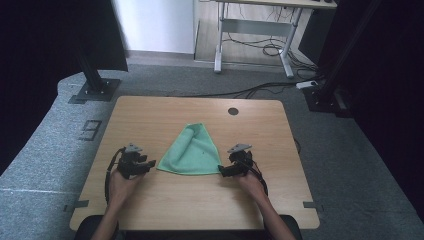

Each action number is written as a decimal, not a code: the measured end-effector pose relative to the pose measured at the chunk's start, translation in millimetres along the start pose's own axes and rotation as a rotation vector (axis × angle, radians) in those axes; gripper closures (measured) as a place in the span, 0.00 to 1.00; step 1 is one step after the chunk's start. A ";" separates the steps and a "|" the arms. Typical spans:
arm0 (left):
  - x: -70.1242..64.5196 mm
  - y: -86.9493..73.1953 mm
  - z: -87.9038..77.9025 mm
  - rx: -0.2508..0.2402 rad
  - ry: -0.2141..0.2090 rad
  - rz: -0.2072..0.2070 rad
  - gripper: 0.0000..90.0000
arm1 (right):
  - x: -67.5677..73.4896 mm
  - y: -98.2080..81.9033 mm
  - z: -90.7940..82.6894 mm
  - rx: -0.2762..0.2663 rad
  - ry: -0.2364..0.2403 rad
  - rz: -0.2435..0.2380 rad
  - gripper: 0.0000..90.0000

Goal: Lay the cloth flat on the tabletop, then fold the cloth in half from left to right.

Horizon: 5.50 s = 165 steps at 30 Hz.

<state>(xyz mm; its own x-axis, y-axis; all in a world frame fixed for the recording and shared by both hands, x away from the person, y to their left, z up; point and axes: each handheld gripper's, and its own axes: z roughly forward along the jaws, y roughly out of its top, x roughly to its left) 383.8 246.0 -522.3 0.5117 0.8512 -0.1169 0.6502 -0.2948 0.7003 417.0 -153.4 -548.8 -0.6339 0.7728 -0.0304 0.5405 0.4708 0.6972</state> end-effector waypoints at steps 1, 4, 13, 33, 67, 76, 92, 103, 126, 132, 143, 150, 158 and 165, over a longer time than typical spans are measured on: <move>-1.5 4.9 0.6 -0.013 -0.009 0.006 0.46 | 0.0 0.0 0.0 0.000 0.000 0.000 0.06; -8.7 23.1 8.0 -0.023 -0.018 0.027 0.37 | -1.0 7.5 -0.1 -0.030 0.008 0.016 0.07; -21.9 63.4 49.0 -0.021 -0.005 0.067 0.30 | -5.3 30.0 19.9 -0.035 -0.013 0.018 0.06; -12.7 40.7 63.9 0.056 0.223 0.147 0.31 | -14.5 9.6 15.6 -0.033 -0.039 0.039 0.06; -32.4 25.0 60.2 0.059 0.048 0.110 0.21 | -29.6 -8.8 -1.8 -0.019 -0.048 0.073 0.06; -45.9 9.7 48.2 0.055 0.024 0.134 0.21 | -23.6 -21.7 -13.4 -0.019 -0.026 0.081 0.06; -50.8 1.4 39.3 0.041 -0.004 0.137 0.21 | -11.2 -35.8 -28.3 -0.021 -0.004 0.057 0.08; -27.7 -12.0 1.0 0.029 0.008 0.116 0.15 | -29.9 -50.7 -56.9 -0.037 -0.018 0.085 0.03; -11.5 -32.7 6.8 0.066 0.044 0.113 0.00 | -36.8 -70.8 -55.9 -0.024 -0.037 0.096 0.00; -11.7 -32.6 6.9 0.066 0.046 0.113 0.00 | -36.8 -70.8 -55.9 -0.024 -0.037 0.096 0.00; -11.9 -32.3 7.3 0.065 0.046 0.112 0.00 | -36.8 -70.8 -55.9 -0.024 -0.037 0.096 0.00; -14.1 -26.1 9.7 0.091 0.034 0.108 0.00 | -35.6 -71.1 -56.3 -0.027 -0.042 0.102 0.00; -15.7 -6.8 18.1 0.078 0.015 0.121 0.00 | -24.2 -64.9 -57.1 -0.028 -0.018 0.089 0.00; -20.2 20.6 41.0 0.047 0.024 0.119 0.00 | 6.4 -49.3 -57.9 -0.068 0.033 0.050 0.00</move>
<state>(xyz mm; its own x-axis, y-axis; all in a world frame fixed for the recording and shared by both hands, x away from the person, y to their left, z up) 409.9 205.0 -534.4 0.5732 0.8192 -0.0175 0.6118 -0.4137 0.6742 354.3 -196.3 -541.9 -0.6254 0.7798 0.0286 0.5341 0.4010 0.7442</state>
